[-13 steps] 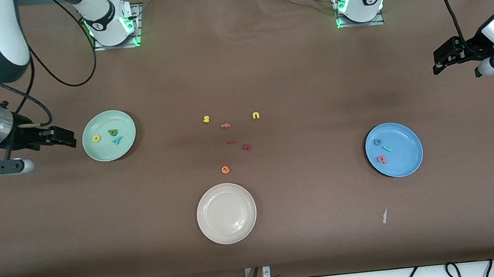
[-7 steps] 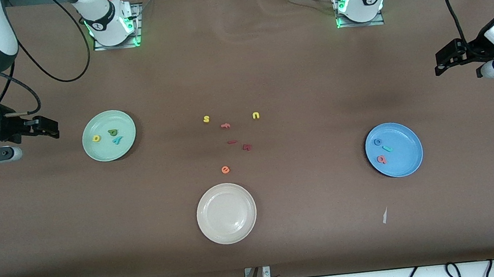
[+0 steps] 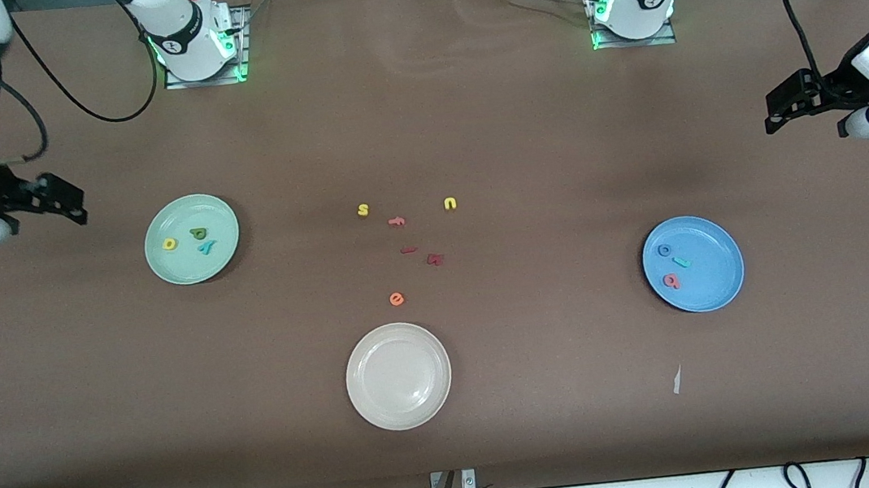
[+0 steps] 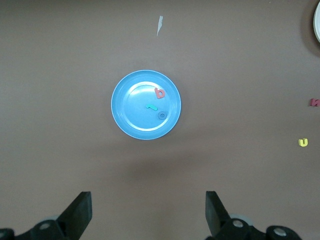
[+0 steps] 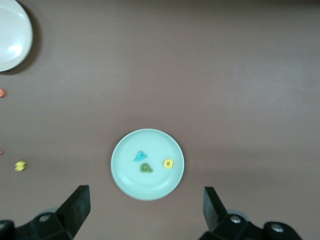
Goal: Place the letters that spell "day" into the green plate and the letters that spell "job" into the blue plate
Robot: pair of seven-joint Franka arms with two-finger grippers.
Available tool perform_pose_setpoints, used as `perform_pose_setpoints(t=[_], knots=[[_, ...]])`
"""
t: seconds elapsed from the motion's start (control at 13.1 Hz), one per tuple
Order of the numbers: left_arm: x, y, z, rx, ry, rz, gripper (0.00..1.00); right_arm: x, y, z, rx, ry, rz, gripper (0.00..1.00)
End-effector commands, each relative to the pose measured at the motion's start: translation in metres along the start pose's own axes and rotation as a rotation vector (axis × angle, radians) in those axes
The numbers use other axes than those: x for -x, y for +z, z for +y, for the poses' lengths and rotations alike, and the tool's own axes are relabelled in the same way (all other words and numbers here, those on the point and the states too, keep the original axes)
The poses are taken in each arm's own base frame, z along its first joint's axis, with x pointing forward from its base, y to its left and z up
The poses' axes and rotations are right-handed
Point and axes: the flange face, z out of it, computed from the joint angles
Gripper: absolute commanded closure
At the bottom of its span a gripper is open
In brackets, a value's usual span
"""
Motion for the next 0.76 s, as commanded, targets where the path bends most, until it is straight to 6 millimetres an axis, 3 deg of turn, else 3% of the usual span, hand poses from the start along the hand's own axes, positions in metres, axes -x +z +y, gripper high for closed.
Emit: perform_pose_setpoints(t=[0.0, 0.15, 0.23, 0.46, 0.54, 0.69], knots=[[-0.002, -0.006, -0.001, 0.01, -0.003, -0.005, 0.0, 0.003, -0.068, -0.002, -0.042, -0.012, 0.001, 0.0], [-0.002, -0.006, 0.001, 0.013, -0.004, -0.005, 0.0, 0.004, -0.068, 0.009, -0.043, 0.006, 0.001, 0.0], [-0.002, -0.005, 0.001, 0.013, -0.003, -0.005, 0.0, 0.003, -0.057, 0.008, -0.043, 0.008, -0.015, 0.0], [-0.002, -0.006, 0.0, 0.016, -0.002, -0.004, 0.0, 0.004, 0.019, 0.011, -0.023, 0.012, 0.061, 0.0], [-0.002, -0.006, 0.001, 0.016, -0.002, -0.004, 0.0, 0.008, 0.028, 0.013, -0.022, 0.015, 0.089, 0.0], [-0.001, -0.005, 0.001, 0.02, -0.002, -0.012, 0.0, 0.007, 0.026, 0.012, -0.029, 0.027, 0.1, 0.0]])
